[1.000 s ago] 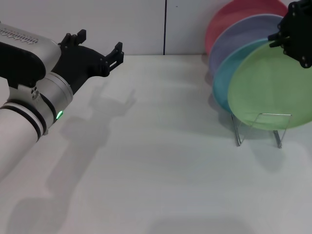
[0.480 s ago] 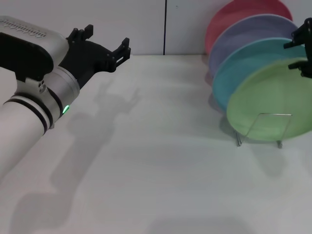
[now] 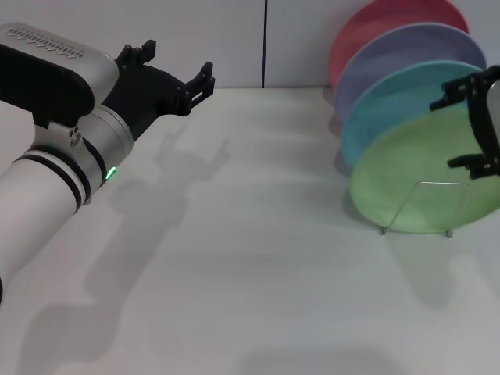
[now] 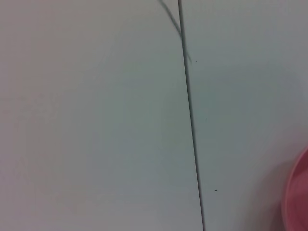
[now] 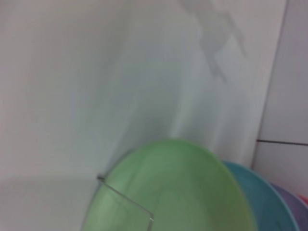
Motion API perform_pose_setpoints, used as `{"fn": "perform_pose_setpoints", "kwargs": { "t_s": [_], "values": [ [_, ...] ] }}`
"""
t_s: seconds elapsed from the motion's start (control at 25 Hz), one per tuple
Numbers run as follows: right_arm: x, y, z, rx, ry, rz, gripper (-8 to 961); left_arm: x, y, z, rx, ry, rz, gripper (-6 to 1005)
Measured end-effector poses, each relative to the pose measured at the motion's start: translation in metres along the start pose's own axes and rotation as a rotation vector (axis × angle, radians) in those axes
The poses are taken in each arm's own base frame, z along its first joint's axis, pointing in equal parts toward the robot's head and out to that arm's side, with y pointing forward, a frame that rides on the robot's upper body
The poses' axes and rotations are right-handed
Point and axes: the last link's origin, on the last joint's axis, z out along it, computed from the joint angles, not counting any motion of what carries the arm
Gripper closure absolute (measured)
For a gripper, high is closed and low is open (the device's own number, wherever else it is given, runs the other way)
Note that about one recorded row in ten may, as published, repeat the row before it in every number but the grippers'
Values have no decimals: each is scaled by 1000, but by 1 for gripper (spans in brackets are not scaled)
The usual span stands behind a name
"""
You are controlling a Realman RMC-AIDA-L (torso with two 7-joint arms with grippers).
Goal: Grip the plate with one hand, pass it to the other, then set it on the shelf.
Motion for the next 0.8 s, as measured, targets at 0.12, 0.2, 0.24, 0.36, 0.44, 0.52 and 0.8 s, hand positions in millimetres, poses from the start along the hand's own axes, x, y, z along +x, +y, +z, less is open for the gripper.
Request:
{"fn": "perform_pose_setpoints", "kwargs": {
  "t_s": [0.12, 0.2, 0.24, 0.36, 0.44, 0.52, 0.8],
  "values": [
    [-6, 3, 1, -20, -31, 2, 252, 0, 0, 0, 0, -1, 1, 129],
    [-13, 3, -1, -16, -86, 10, 251, -1, -1, -1, 1, -2, 0, 129],
    [-16, 1, -2, -3, -119, 18, 251, -1, -1, -1, 2, -3, 0, 129],
    [-17, -11, -6, 90, -188, 68, 251, -2, -2, 0, 4, -6, 2, 129],
    [-12, -23, -9, 186, -234, 146, 251, -2, -2, 0, 5, -5, 2, 129],
    [-6, -30, -11, 261, -299, 232, 251, -2, -4, -1, 13, -1, 4, 129],
    [38, -26, -37, 558, -708, 627, 251, 3, -18, -4, 90, 58, 27, 129]
  ]
}}
